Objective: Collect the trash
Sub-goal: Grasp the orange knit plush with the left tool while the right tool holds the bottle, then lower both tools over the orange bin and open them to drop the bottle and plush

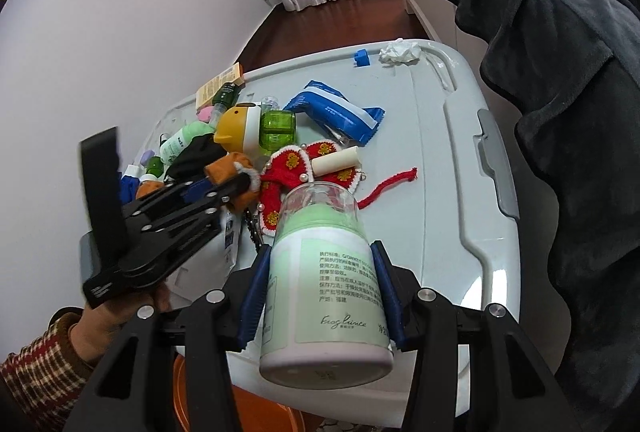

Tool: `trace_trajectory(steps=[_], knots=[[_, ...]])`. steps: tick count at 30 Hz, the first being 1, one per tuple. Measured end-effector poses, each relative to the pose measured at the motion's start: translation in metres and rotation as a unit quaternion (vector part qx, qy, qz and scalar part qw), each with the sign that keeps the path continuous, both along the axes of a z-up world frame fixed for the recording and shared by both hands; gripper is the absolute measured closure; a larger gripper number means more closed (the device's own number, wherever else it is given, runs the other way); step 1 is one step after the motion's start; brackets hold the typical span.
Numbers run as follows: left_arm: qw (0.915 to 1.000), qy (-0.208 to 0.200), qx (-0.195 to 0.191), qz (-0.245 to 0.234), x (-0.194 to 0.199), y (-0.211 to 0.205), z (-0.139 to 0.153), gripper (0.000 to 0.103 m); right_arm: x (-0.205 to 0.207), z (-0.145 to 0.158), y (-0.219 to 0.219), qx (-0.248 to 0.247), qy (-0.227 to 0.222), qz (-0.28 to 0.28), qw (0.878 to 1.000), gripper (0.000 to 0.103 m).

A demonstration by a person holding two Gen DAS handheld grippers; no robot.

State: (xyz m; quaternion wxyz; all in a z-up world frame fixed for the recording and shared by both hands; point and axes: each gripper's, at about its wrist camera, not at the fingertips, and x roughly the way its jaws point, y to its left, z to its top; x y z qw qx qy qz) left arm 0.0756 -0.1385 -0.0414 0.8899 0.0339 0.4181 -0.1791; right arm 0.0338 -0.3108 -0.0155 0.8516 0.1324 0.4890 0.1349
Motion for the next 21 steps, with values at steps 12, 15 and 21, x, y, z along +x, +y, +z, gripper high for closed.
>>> trace_trajectory(steps=[12,15,21], knots=[[0.9996,0.004,0.007,-0.026,-0.105,0.04,0.047,0.079,-0.038,0.021,0.034,-0.018,-0.035,0.027,0.999,0.054],[0.9985,0.043,0.012,-0.033,-0.147,0.055,0.035,0.079,-0.071,0.007,0.059,0.0,-0.02,0.051,0.999,0.054],[0.9898,0.138,0.019,-0.027,-0.198,0.079,-0.018,0.079,-0.13,-0.055,0.119,-0.003,0.067,0.111,0.991,0.054]])
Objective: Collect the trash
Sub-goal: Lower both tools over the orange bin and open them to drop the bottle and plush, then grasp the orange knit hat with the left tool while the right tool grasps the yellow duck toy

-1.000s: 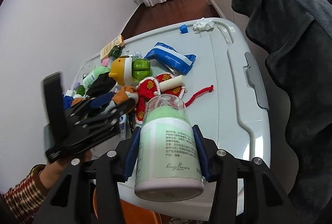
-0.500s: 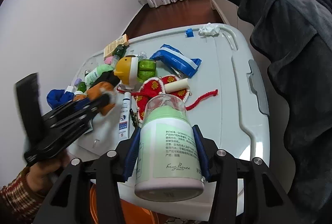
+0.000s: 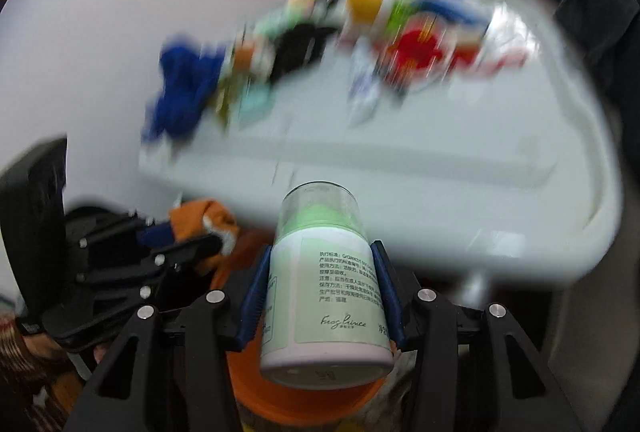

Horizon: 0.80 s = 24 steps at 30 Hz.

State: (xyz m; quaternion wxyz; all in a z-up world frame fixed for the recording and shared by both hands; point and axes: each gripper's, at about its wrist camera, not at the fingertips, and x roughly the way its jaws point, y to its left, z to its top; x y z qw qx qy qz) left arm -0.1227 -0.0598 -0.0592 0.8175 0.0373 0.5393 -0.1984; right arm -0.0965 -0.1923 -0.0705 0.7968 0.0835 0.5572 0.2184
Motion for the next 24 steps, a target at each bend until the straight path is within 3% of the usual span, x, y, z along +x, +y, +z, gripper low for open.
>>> trace_trajectory(steps=[5,6,8,9,10,12,19,21,24], knots=[[0.9977,0.066,0.004,-0.008,-0.013,0.003,-0.036,0.076,-0.016,-0.037,0.027,-0.039,0.043,0.036,0.998,0.054],[0.9973,0.073,0.007,-0.006,-0.013,0.003,-0.039,0.072,-0.016,-0.042,0.03,-0.045,0.047,0.037,0.997,0.054],[0.9965,0.082,0.006,0.014,-0.011,0.009,-0.041,0.052,-0.015,-0.051,0.032,-0.058,0.058,0.04,0.996,0.053],[0.996,0.084,0.01,0.026,-0.01,0.013,-0.041,0.04,-0.015,-0.054,0.03,-0.064,0.056,0.033,0.996,0.05],[0.9957,0.079,0.016,0.046,-0.006,0.019,-0.038,0.035,-0.014,-0.054,0.029,-0.066,0.058,0.031,0.996,0.04],[0.9953,0.073,0.013,0.062,-0.003,0.028,-0.036,0.032,-0.013,-0.055,0.025,-0.061,0.056,0.026,0.996,0.035],[0.9937,0.072,-0.005,0.086,0.006,0.037,-0.034,0.032,-0.009,-0.046,0.015,-0.046,0.025,0.01,0.999,0.03],[0.9954,0.047,-0.009,0.083,0.008,0.037,-0.023,0.032,-0.005,-0.035,0.009,-0.033,0.006,-0.011,0.999,0.029],[0.9968,-0.001,-0.019,0.077,0.015,0.041,-0.003,0.032,0.005,-0.01,-0.008,-0.01,-0.034,-0.053,0.998,0.02]])
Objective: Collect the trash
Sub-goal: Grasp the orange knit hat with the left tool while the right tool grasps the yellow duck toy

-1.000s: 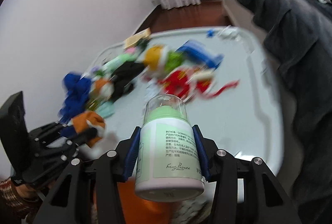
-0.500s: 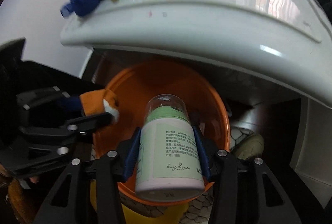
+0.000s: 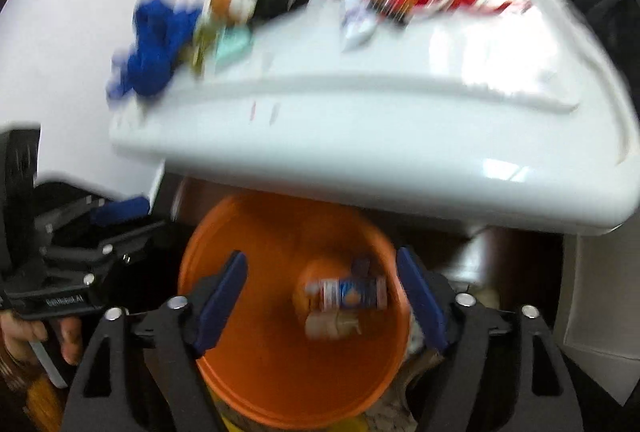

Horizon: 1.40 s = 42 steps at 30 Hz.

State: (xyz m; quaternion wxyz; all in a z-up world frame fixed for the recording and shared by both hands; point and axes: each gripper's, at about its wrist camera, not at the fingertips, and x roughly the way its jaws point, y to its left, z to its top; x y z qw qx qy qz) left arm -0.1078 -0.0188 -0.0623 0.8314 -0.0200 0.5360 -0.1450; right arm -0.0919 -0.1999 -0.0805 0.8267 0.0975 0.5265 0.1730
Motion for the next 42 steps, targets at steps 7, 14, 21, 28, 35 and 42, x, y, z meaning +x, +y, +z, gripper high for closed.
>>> trace_trajectory(steps=[7,14,21,28,35,42], knots=[[0.9968,-0.076,0.015,0.019,0.081,0.002,0.048,0.032,0.032,0.076,-0.018,0.01,-0.097,-0.017,0.995,0.01],[0.9952,-0.074,0.049,0.041,0.158,-0.004,0.038,0.032,0.069,0.113,-0.015,-0.011,-0.178,-0.044,0.983,0.005],[0.9929,-0.071,0.069,0.065,0.19,-0.003,0.015,0.032,0.076,0.089,-0.043,0.046,-0.151,-0.095,0.983,0.005],[0.9904,-0.11,0.045,0.072,0.177,0.0,0.025,0.079,0.069,0.086,-0.03,-0.033,-0.18,-0.089,0.979,0.008],[0.9853,-0.157,-0.012,0.066,0.155,0.01,0.061,0.079,0.085,0.081,-0.028,-0.048,-0.178,-0.092,0.979,0.008],[0.9848,-0.164,-0.04,0.042,0.149,0.001,0.071,0.079,0.163,0.077,0.018,-0.091,-0.185,-0.044,0.978,0.008]])
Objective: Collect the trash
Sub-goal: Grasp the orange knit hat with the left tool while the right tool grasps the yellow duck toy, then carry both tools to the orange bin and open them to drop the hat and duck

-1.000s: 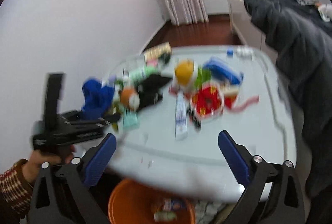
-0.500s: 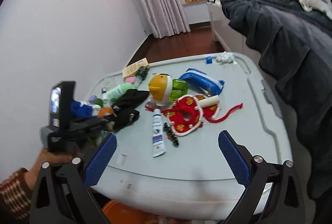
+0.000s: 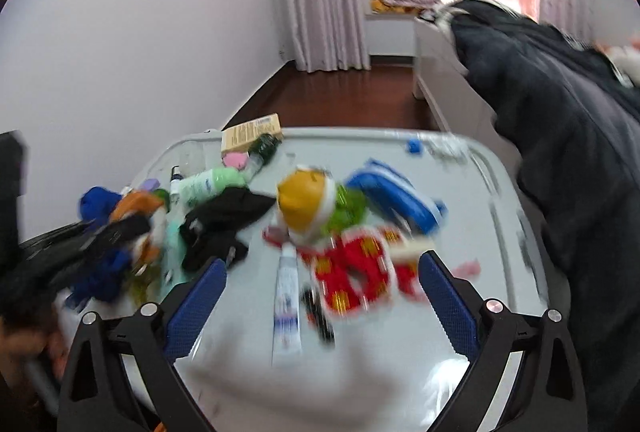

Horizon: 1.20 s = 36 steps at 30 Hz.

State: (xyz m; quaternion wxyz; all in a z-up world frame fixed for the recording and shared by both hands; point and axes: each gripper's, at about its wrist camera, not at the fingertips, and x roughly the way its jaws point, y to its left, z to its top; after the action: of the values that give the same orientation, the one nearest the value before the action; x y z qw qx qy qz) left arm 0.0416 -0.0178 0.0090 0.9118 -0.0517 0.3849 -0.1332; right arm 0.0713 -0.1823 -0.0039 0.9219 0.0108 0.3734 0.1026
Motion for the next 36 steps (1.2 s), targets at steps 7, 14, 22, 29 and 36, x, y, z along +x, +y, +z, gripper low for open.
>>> trace_trajectory(steps=[7,14,22,29,36], knots=[[0.9998,0.005,-0.011,-0.018,-0.004,0.004,0.001,0.079,0.084,-0.04,0.045,-0.104,0.041,0.029,0.993,0.008],[0.9995,0.011,-0.026,-0.014,-0.004,0.016,0.002,0.078,0.106,-0.059,0.049,-0.149,0.053,0.047,0.986,0.016],[0.999,0.014,-0.033,-0.026,-0.005,0.013,0.002,0.078,0.1,-0.052,0.052,-0.15,0.042,0.036,0.987,0.042],[0.9985,0.021,-0.039,-0.031,-0.006,0.011,0.0,0.077,0.08,-0.042,0.034,-0.119,0.048,0.025,0.991,0.042],[0.9981,0.025,-0.043,-0.038,-0.006,0.008,-0.001,0.077,0.062,-0.013,0.015,-0.094,0.04,0.004,0.995,0.042]])
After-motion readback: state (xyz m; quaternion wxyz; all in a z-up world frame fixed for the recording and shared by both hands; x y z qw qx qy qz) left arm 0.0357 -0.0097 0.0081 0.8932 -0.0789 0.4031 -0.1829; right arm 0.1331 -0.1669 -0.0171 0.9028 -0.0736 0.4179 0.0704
